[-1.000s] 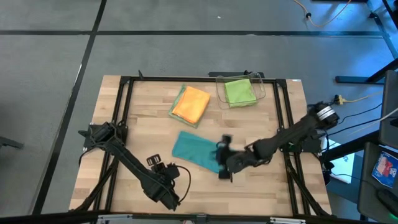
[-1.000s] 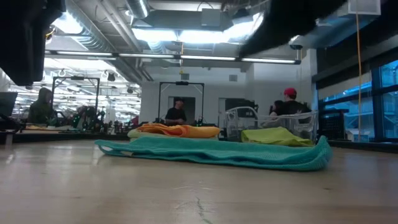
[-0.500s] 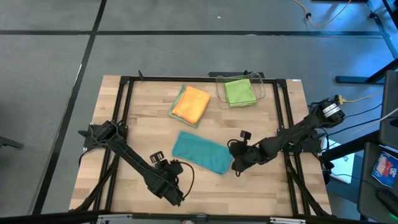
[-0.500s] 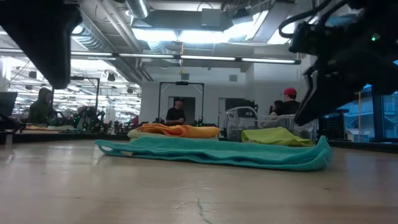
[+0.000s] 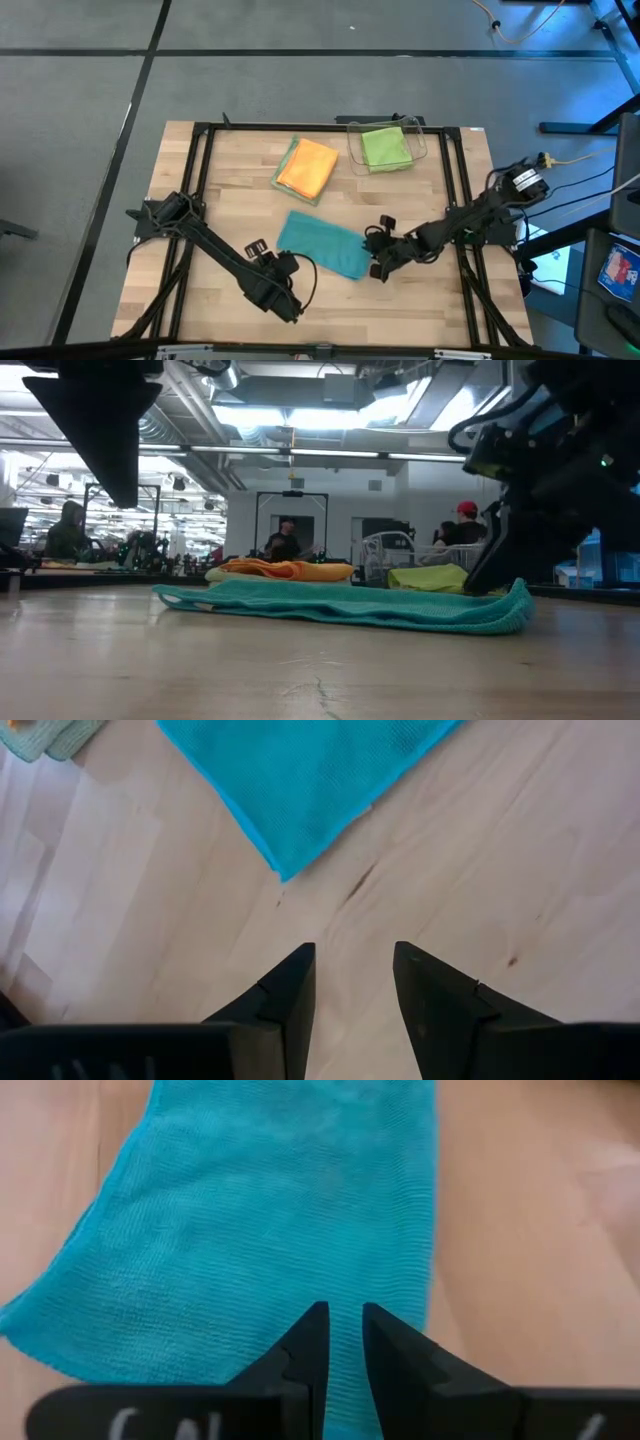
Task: Fold microfiber towels
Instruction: Fold the blue microfiber towel
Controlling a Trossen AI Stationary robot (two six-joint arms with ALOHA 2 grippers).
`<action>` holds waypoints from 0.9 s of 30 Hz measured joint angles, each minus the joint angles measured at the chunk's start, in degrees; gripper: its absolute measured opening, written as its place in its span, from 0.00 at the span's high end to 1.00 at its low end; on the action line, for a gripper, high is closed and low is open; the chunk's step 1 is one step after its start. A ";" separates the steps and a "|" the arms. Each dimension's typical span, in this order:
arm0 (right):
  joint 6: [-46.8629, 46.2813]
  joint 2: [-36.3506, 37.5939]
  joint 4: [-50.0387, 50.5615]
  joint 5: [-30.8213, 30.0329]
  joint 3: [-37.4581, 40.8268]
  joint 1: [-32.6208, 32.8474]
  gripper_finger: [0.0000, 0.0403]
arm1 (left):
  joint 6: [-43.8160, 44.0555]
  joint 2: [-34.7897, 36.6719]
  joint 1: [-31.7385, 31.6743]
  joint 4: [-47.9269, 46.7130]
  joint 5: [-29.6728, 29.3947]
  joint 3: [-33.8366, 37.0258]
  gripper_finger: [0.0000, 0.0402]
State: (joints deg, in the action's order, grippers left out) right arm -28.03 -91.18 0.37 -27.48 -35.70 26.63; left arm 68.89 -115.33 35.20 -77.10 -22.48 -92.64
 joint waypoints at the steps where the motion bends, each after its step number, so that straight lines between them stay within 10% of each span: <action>1: -0.02 -0.75 -0.79 0.19 0.00 0.00 0.83 | -0.01 0.00 0.00 0.07 -0.02 0.00 0.68; 27: -6.60 -8.96 -21.05 19.44 -3.00 2.08 0.83 | -0.03 0.00 0.00 1.75 -2.29 0.00 0.68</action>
State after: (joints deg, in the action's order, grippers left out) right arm -34.63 -100.14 -20.67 -8.04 -38.70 28.71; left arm 68.86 -115.33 35.20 -75.35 -24.77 -92.64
